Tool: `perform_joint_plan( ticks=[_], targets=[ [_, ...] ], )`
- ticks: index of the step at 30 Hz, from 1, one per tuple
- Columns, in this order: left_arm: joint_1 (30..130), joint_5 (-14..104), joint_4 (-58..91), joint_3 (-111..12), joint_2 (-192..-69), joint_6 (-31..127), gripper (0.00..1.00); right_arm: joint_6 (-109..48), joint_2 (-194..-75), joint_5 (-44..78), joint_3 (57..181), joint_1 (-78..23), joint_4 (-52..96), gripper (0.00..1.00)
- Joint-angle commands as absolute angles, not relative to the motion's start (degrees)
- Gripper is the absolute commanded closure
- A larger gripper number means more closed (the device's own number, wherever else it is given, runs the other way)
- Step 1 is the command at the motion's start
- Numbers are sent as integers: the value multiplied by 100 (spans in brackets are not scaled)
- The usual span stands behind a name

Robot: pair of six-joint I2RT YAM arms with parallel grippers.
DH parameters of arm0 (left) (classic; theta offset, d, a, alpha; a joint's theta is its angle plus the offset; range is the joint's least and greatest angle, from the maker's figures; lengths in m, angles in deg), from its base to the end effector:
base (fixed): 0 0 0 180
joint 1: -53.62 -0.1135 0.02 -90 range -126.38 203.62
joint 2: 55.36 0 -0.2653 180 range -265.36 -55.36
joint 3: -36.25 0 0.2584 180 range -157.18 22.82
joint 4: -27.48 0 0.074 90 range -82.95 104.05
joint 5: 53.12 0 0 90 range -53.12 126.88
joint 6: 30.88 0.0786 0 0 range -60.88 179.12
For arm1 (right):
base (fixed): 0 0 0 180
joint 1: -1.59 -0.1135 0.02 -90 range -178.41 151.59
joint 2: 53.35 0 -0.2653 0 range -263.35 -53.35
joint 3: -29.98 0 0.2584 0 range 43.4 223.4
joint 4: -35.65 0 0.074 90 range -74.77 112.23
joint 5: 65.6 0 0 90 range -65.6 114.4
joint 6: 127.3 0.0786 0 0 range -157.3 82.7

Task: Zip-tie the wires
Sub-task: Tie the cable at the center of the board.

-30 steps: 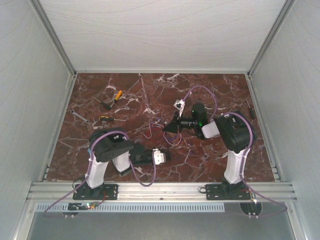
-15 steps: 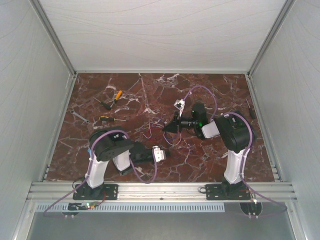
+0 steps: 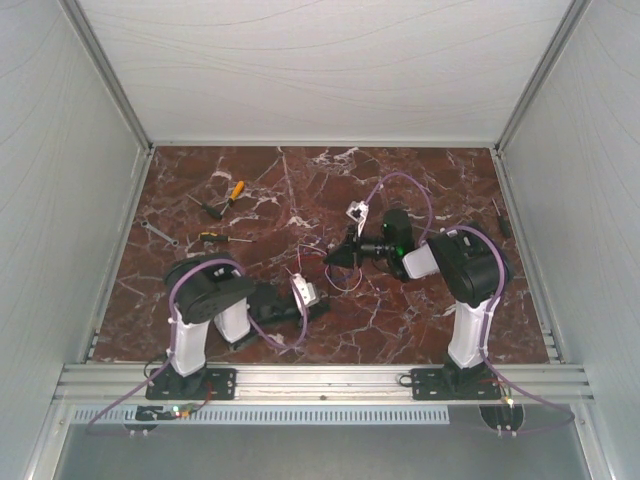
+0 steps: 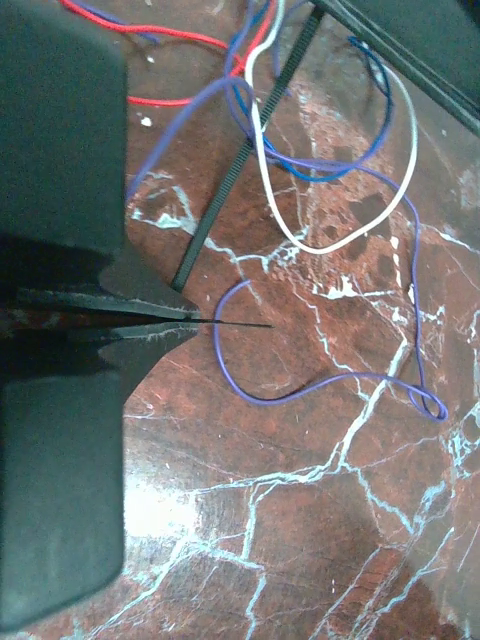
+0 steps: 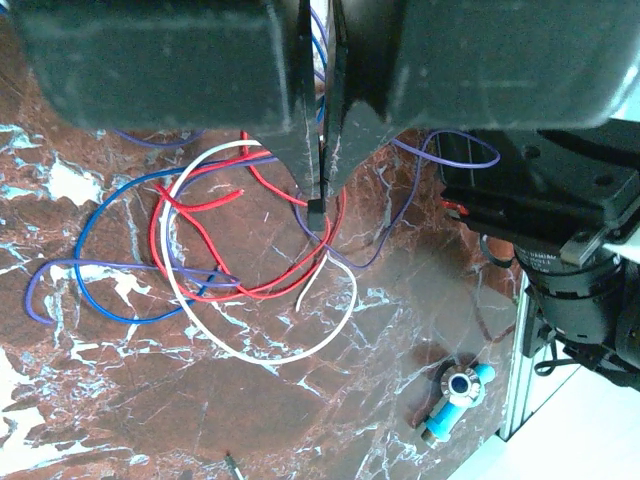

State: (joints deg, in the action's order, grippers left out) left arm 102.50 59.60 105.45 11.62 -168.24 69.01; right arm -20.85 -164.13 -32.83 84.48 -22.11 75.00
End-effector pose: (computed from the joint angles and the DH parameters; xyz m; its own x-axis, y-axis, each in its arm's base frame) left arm 0.1581 -0.2273 0.0735 0.0467 0.1875 -0.9812 0.9509 0.2925 0.1011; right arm 0.3114 0.2089 0.1127 -0.5259 -0.0635 -0.8482 -0.8396 0.1984 0.5057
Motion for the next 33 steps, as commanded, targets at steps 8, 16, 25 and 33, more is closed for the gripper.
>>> perform_joint_plan(
  ticks=[8, 16, 25, 33],
  targets=[
    [9470, 6790, 11847, 1350, -16527, 5004, 100, -2472, -15968, -2845, 8194, -2403, 7944, 100],
    [9211, 7350, 11368, 1042, -16471, 4648, 100, -2793, -16046, -2509, 8307, -2415, 7901, 100],
    [9187, 7286, 8769, 51, -15866, 4465, 100, -2934, -16116, -2207, 8259, -2409, 8093, 100],
    [9061, 7544, 6624, -673, -15587, 4306, 100, -3068, -16173, -1878, 7955, -2410, 8785, 100]
  ],
)
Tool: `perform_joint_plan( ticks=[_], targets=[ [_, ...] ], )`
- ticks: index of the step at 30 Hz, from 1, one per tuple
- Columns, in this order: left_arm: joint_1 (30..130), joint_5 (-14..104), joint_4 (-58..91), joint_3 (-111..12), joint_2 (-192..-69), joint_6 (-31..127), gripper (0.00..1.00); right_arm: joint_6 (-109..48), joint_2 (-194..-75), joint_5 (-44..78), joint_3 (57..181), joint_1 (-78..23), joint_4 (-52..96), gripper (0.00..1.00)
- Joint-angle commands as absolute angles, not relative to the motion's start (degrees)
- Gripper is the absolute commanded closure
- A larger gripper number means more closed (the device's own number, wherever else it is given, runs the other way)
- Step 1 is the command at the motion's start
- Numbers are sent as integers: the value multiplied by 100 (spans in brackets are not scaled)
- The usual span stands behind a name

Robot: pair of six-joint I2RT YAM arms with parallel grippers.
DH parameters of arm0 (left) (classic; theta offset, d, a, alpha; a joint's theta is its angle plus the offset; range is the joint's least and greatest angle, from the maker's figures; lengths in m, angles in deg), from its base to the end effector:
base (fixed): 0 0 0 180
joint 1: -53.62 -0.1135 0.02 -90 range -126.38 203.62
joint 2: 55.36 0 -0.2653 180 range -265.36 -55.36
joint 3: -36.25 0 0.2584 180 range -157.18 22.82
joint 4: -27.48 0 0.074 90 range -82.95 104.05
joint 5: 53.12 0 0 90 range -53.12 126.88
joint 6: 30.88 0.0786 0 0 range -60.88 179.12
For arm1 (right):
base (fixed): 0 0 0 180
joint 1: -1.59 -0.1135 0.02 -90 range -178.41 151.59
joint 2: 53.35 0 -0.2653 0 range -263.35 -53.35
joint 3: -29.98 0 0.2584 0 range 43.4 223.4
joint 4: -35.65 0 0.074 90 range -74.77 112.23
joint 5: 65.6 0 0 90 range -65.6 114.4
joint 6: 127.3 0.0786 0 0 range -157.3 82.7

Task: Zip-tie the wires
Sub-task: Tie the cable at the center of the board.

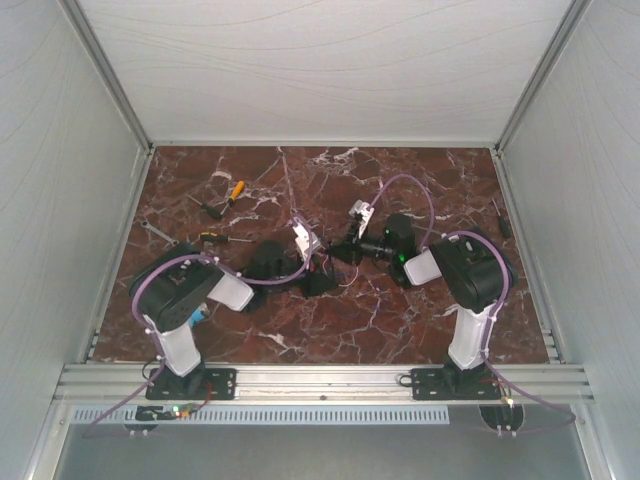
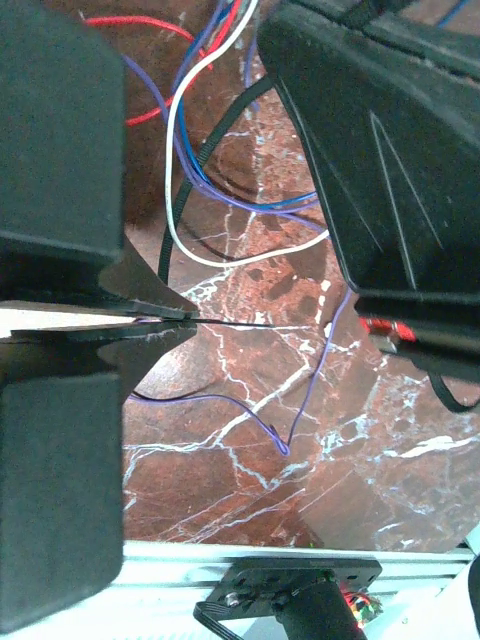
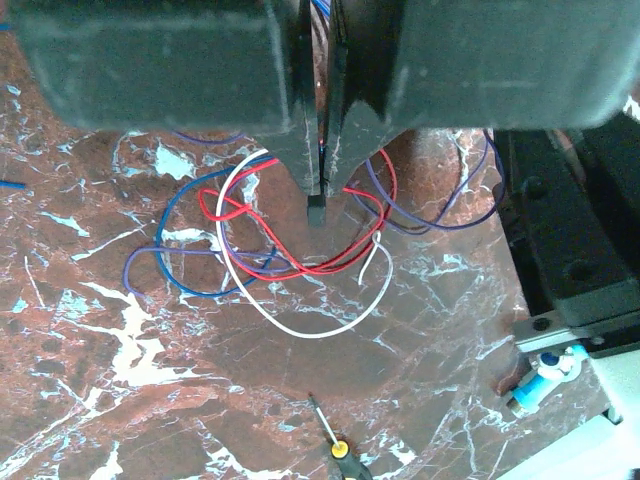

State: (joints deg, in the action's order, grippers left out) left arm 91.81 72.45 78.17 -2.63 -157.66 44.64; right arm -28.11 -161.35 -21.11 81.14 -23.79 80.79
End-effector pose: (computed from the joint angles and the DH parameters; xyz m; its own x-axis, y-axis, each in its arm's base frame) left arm 0.2285 -0.2379 0.1112 -0.4049 0.0598 -0.9124 0.8754 0.3134 -0.3680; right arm 0.3100 0.2091 0.1233 -0.3296 -0.0325 -0.9435 -0.8903 0.3433 0.2992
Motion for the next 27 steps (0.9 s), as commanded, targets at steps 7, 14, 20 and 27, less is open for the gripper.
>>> perform_joint_plan(
  ticks=[7, 14, 20, 27],
  targets=[
    [8874, 7899, 5262, -1049, -15407, 4587, 100, -3437, -16273, -1933, 7506, -2402, 9826, 100],
    [8843, 7982, 5423, -949, -15154, 4398, 100, -3390, -16255, -2002, 7425, -2393, 10110, 100],
    [8669, 8640, 4828, -1494, -15434, 4257, 100, -3329, -15993, -1780, 7474, -2472, 9711, 100],
    [8517, 9477, 4793, -1619, -15694, 4201, 100, -4049, -15473, -1710, 7246, -2685, 9492, 100]
  ],
)
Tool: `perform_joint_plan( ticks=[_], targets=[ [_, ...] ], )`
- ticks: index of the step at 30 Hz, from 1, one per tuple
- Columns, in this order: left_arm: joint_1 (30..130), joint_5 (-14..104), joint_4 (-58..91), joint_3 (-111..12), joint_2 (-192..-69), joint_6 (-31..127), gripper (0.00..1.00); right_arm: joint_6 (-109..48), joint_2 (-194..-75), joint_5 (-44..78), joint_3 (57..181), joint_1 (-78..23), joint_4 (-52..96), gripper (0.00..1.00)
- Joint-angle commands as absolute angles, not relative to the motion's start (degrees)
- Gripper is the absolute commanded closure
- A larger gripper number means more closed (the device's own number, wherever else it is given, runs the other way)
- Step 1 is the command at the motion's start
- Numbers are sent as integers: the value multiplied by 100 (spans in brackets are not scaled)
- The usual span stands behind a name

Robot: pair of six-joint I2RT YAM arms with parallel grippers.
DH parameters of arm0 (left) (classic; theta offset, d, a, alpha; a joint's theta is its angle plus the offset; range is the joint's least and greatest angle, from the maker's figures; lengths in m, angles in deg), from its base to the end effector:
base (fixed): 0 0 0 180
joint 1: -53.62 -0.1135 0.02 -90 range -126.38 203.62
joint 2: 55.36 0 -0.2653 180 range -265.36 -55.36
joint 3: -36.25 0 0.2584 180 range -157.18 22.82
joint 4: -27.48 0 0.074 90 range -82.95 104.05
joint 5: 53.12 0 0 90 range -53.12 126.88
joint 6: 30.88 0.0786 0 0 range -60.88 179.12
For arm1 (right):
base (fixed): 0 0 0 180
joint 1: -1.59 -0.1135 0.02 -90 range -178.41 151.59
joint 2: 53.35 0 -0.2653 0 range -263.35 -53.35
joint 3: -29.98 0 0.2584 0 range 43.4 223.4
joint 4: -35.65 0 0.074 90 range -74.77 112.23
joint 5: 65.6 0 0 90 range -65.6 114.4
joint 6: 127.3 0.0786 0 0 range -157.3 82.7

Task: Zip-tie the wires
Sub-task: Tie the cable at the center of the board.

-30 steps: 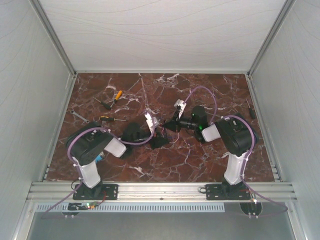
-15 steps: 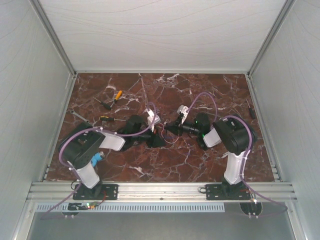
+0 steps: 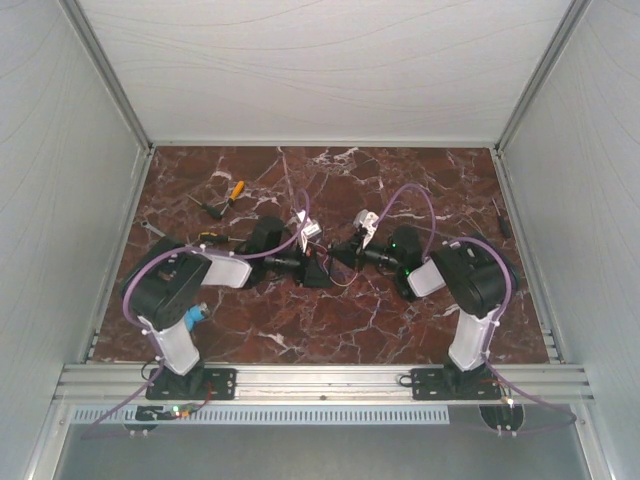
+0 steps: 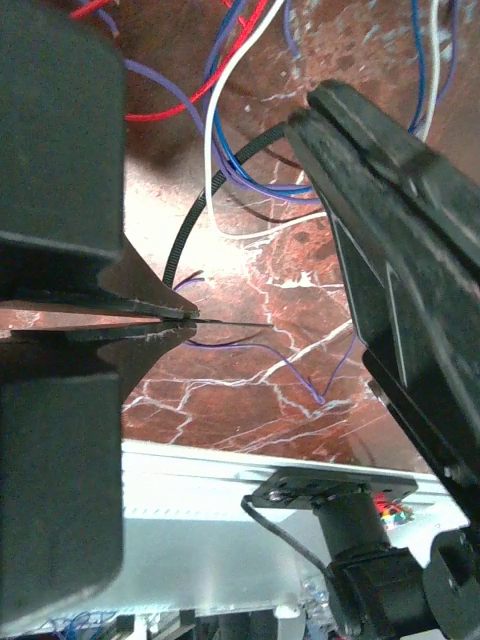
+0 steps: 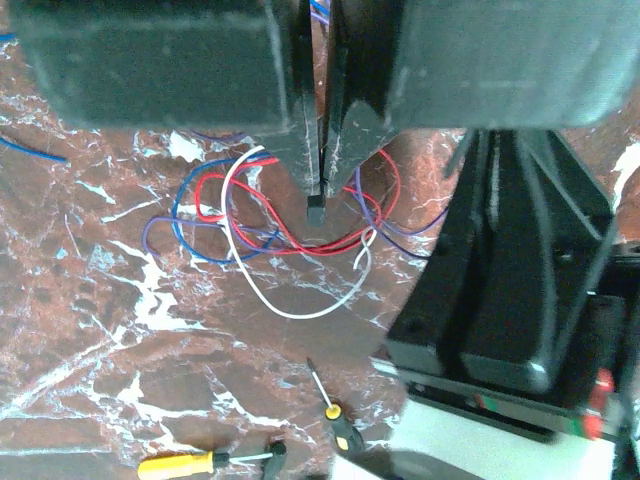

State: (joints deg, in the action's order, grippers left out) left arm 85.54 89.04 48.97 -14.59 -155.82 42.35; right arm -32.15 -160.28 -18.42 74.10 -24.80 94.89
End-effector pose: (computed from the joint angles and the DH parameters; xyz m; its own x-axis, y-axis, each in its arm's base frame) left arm 0.2586 -0.2342 0.1199 -0.6473 0.1947 -0.7369 0.7611 0.2179 -0.6109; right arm 0.2868 0.2020 0.1293 -0.1394 0.0043 -0.9902 -0.9249 0.3566 0.1317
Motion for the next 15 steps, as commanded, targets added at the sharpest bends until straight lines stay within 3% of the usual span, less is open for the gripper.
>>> perform_joint_plan(
  ticks=[1, 3, 15],
  targets=[
    [8516, 9464, 4798, -1606, -15691, 4206, 100, -4584, -15303, -1675, 7319, -2751, 8957, 100],
    [8510, 9512, 4809, -1593, -15669, 4195, 100, -5283, -15020, -1474, 7434, -2870, 8241, 100],
    [8517, 9758, 4716, -1539, -15549, 4248, 100, -6741, -15384, -1574, 7398, -2913, 8729, 100]
  ],
)
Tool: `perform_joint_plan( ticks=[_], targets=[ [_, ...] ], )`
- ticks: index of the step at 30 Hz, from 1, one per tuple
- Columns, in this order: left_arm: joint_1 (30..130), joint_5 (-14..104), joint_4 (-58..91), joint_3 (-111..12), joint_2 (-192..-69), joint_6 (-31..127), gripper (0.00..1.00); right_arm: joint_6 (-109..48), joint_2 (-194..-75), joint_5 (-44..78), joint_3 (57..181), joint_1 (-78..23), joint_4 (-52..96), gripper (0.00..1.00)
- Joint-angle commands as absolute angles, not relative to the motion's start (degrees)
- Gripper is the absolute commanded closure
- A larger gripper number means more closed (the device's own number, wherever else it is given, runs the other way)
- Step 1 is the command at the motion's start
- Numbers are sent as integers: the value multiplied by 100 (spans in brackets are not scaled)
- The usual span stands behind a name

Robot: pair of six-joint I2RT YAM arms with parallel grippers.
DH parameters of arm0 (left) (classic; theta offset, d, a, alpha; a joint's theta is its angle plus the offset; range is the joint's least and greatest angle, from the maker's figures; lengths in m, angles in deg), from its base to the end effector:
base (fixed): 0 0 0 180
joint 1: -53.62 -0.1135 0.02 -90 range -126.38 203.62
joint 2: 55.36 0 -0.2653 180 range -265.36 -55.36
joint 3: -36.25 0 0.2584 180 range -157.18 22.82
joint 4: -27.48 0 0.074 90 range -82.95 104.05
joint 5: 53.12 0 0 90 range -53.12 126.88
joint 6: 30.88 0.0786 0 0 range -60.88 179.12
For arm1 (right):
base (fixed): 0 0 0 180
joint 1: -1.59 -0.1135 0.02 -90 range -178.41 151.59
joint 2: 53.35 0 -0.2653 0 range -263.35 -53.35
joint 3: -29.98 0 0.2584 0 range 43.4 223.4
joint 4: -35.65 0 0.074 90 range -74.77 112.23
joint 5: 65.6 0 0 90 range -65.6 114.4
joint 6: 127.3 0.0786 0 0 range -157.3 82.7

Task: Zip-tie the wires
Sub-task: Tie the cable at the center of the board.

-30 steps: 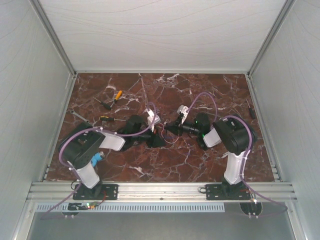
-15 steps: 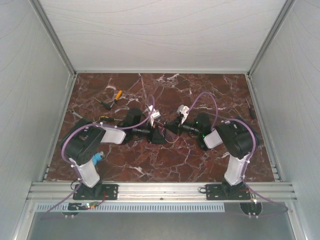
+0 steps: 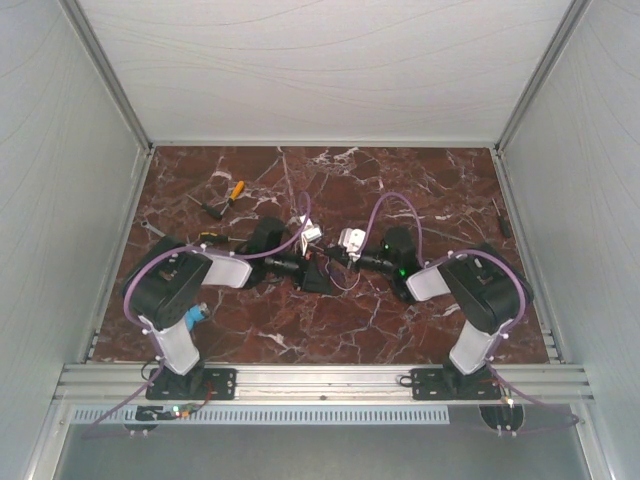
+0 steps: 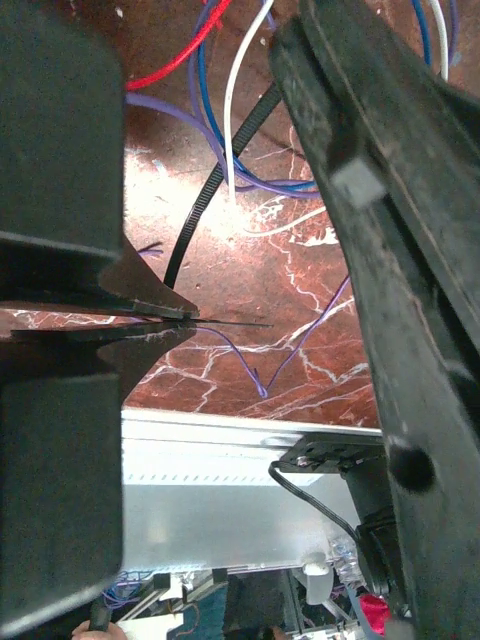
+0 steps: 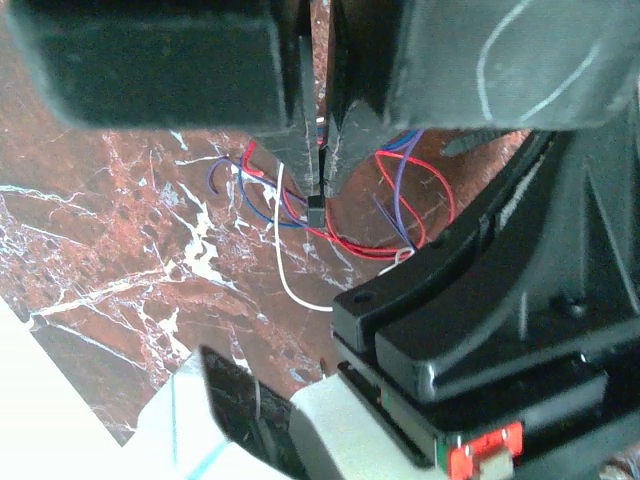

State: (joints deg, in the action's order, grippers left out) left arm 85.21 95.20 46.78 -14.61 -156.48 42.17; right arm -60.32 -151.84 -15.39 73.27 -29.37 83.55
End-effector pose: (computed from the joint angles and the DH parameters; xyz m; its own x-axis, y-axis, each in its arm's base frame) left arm 0.2505 -0.2326 0.1158 -0.6806 0.2388 -0.6926 0.7300 0.1408 -0.6688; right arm 0.2656 0.2180 0.1466 0.2672 -0.1901 -0.9447 -0.9074 0.2803 -0.3130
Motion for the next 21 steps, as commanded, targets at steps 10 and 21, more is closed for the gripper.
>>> perform_joint_plan(
  ticks=[10, 21],
  targets=[
    [8339, 9837, 4762, -1532, -15622, 4163, 100, -6597, -15652, -1885, 7162, -2711, 9658, 100],
    [8297, 10106, 4919, -1602, -15813, 4013, 100, -6591, -15782, -1833, 6860, -2758, 10310, 100]
  ],
)
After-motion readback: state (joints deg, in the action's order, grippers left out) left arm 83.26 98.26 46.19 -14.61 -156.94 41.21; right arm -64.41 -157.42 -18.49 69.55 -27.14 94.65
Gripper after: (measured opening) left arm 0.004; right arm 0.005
